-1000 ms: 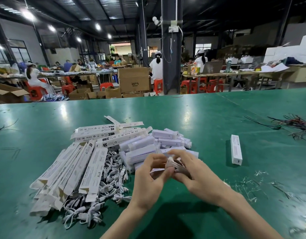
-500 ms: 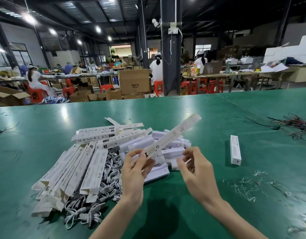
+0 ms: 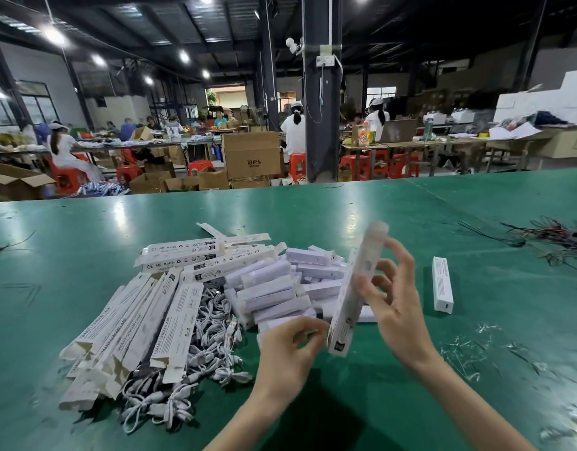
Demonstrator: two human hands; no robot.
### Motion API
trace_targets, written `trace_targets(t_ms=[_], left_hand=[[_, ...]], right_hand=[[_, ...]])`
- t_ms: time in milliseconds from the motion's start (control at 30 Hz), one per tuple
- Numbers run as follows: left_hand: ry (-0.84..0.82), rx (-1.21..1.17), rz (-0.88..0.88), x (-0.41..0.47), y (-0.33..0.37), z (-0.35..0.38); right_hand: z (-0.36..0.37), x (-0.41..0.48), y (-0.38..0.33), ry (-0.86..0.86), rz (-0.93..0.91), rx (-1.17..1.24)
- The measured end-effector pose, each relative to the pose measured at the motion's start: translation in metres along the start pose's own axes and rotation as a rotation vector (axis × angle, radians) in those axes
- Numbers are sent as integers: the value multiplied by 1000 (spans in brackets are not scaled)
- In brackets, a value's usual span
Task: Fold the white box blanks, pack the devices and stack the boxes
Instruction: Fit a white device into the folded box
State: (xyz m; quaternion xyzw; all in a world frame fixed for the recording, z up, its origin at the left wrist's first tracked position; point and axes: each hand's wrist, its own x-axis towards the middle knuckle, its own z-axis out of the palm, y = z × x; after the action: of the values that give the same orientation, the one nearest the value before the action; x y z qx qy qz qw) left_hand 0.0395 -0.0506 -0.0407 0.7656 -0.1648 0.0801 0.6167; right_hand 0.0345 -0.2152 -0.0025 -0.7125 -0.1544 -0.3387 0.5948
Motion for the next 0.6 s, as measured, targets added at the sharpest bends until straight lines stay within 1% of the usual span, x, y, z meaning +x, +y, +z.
trace_targets(t_ms=[67, 100, 200, 267, 367, 433, 600], left_hand=[[30, 14, 57, -2, 5, 1], [49, 5, 117, -2, 6, 0], [70, 10, 411, -1, 13, -6], [62, 70, 601, 1, 14, -11], [95, 200, 796, 7, 14, -21], [117, 243, 863, 9, 13, -25], [136, 274, 912, 12, 11, -27]], right_hand=[[1, -2, -2, -114, -34, -59], [3, -4, -2, -164, -52, -93], [9, -11, -7, -304, -159, -158], [13, -15, -11, -397, -244, -165], [15, -16, -10, -462, -354, -189], [14, -16, -7, -457, -382, -225], [15, -18, -6, -414, -439, -265]])
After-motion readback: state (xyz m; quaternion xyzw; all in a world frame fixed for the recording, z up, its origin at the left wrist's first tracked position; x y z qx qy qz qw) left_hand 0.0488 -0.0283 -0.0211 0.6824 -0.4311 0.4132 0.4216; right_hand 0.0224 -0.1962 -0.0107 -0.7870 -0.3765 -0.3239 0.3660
